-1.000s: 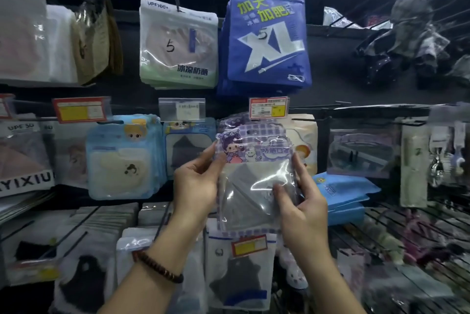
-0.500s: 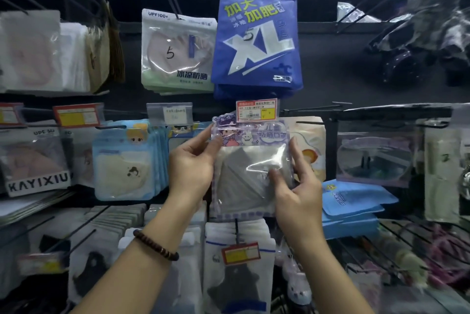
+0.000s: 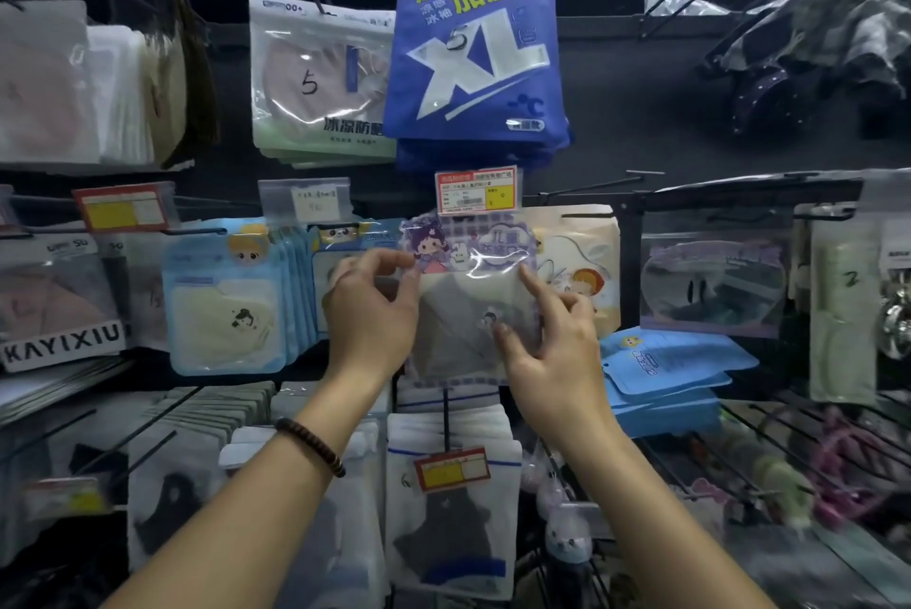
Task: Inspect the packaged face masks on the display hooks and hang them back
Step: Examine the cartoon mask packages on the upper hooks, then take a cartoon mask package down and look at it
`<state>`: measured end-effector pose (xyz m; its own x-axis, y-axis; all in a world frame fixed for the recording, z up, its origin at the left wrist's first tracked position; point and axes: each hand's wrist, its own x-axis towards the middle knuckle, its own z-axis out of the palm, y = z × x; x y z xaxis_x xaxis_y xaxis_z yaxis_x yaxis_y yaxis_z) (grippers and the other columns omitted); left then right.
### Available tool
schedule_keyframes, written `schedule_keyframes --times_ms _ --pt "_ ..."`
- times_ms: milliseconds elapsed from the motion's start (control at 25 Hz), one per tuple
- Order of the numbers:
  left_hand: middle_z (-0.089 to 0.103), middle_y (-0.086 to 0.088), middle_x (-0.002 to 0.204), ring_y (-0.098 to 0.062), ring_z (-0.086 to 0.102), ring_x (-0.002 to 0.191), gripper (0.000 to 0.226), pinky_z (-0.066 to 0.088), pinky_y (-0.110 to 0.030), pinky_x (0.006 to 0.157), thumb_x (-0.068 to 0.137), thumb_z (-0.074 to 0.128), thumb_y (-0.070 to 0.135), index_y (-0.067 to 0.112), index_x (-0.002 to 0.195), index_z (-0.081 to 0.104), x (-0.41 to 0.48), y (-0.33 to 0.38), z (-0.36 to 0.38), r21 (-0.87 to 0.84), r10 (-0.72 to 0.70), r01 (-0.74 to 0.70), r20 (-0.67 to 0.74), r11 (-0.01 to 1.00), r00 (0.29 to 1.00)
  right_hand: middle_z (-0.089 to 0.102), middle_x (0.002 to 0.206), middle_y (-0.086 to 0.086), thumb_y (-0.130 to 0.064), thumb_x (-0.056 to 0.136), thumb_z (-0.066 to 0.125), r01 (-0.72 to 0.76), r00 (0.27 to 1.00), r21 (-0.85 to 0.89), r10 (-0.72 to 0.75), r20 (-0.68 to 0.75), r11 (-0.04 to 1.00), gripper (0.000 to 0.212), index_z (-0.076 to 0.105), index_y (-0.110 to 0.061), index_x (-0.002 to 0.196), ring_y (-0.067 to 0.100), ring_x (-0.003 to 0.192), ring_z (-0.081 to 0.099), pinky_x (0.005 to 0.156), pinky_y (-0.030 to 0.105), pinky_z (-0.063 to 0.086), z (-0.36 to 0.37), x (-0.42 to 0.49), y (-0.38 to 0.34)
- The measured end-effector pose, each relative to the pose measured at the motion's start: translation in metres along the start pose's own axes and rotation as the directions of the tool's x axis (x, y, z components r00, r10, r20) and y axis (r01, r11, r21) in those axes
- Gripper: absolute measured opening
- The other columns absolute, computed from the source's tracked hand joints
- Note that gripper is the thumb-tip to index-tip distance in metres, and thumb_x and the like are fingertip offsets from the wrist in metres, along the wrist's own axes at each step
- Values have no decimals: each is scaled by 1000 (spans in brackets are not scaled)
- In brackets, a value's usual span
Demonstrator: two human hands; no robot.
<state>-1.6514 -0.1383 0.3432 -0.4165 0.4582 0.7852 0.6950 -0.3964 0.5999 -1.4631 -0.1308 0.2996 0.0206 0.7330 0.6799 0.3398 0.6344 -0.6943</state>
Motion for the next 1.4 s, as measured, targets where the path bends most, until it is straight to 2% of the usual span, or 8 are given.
schedule_keyframes --times_ms 120,200,360,600,680,920,1240,1400 --pt "50 -3 118 -21 54 108 14 40 -20 79 94 72 25 26 106 65 -21 13 7 115 59 -49 -89 992 994 45 131 -3 -29 97 75 77 996 -120 -82 -41 990 51 60 -33 145 14 121 51 108 35 49 -10 0 16" --pt "54 -10 109 -28 51 105 10 38 -26 85 90 72 14 14 97 65 -43 28 15 206 373 -338 -164 918 913 50 127 -2 -24 96 74 98 993 -182 -108 -48 979 38 67 -27 133 12 115 54 103 27 46 -26 -2 28" --pt "58 1 94 -12 55 84 15 48 -21 77 86 72 1 12 92 64 -81 53 54 -97 646 -640 183 762 741 59 115 -3 -21 96 72 1 998 -309 -18 -55 951 23 71 -25 119 10 104 58 92 24 44 -69 -7 65" --pt "68 7 126 -8 65 104 30 52 -22 94 97 66 10 27 121 69 -95 79 138 -116 107 -34 711 993 695 75 107 7 -25 91 74 -531 798 -82 465 -384 844 17 69 -19 105 27 99 69 95 43 57 -155 13 141" --pt "63 4 132 -12 66 89 40 52 -17 73 100 58 9 27 135 64 -96 83 160 -58 -61 158 753 986 655 76 102 10 -35 82 76 -606 735 -7 557 -388 795 22 66 -19 95 34 97 73 92 51 61 -172 22 163" --pt "68 -7 97 -25 63 84 23 55 -35 81 110 50 22 10 119 68 -90 90 182 -43 -489 764 746 644 453 77 96 21 -57 69 79 -670 674 106 662 -329 735 60 68 -7 101 34 72 71 60 39 53 -167 59 190" --pt "56 -13 84 -27 55 74 35 46 -35 64 106 55 44 13 91 56 -79 96 168 -4 -568 881 763 473 308 77 91 21 -41 55 81 -692 669 15 649 -363 722 53 72 -6 94 41 84 79 67 49 64 -158 84 229" --pt "66 -16 87 -27 62 77 35 48 -35 58 106 55 44 10 109 61 -79 91 167 6 -565 881 769 474 299 77 88 20 -35 57 76 -702 652 44 666 -362 711 41 71 -10 89 40 85 80 71 56 68 -156 87 240"
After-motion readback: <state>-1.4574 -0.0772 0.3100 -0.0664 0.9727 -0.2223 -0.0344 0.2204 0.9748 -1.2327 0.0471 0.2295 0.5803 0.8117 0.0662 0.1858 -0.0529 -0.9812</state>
